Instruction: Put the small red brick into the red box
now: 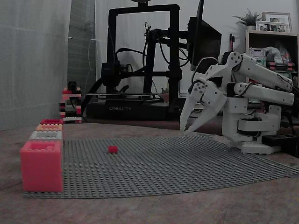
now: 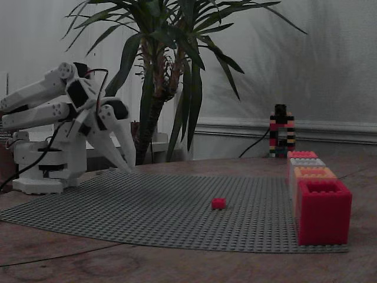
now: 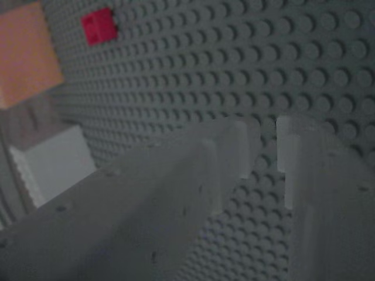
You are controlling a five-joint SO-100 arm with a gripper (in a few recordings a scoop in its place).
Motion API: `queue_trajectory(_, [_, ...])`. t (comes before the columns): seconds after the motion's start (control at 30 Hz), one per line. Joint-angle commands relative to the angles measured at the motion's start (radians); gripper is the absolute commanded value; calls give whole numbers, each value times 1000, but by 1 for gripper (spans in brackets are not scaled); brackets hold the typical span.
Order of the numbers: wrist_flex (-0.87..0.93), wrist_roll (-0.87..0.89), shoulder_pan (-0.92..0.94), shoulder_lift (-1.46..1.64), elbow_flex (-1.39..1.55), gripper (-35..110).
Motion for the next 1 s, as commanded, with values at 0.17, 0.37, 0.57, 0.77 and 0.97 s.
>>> queue_trajectory(0.17, [-72,61,3,0,-221,0])
queue_trajectory(0.37, [-210,71,-5,-486,-494,0])
queue_trajectory(0.57, [-408,-66,15,-1040,-718,4])
queue_trajectory(0.77, [-403,-212,-5,-1374,-943,9])
queue_trajectory(0.97, [-359,-255,-3,-1566,-1129,12])
